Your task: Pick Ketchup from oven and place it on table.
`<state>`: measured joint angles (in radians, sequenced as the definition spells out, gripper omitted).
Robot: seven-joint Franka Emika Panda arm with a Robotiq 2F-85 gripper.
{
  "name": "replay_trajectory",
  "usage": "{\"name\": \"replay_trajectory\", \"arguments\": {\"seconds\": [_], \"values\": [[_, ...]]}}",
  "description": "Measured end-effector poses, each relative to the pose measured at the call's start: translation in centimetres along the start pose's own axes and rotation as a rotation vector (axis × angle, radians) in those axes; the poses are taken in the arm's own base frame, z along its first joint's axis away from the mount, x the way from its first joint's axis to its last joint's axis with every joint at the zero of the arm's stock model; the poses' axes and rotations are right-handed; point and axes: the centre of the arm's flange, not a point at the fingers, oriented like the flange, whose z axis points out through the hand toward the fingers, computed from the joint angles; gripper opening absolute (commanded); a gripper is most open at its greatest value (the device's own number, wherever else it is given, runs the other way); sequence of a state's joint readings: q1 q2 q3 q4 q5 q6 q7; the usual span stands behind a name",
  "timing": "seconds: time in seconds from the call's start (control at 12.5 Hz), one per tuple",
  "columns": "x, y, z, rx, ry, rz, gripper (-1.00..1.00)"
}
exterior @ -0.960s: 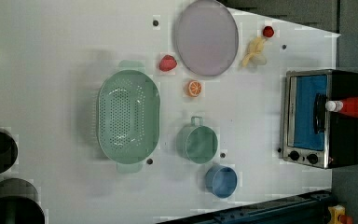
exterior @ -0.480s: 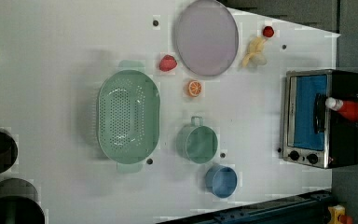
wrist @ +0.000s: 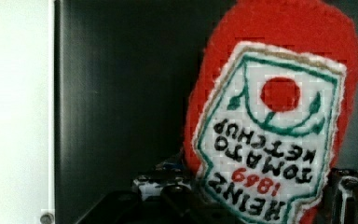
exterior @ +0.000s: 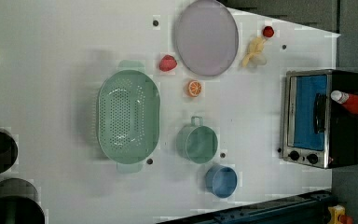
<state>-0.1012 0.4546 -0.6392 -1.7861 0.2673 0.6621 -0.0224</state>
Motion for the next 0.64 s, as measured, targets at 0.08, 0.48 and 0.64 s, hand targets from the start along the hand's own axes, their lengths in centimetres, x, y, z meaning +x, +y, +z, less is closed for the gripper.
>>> {"name": "replay_trajectory", "arguments": {"seconds": [0.08, 0.48, 0.64], "values": [[0.1, 0.1, -0.2, -0.007, -0.007, 0.001, 0.26], [-0.8, -0.9, -5.4, -0.114, -0.134, -0.033, 0.27], [-2.5, -2.1, -11.2, -0.080, -0.152, -0.081, 0.27]]}}
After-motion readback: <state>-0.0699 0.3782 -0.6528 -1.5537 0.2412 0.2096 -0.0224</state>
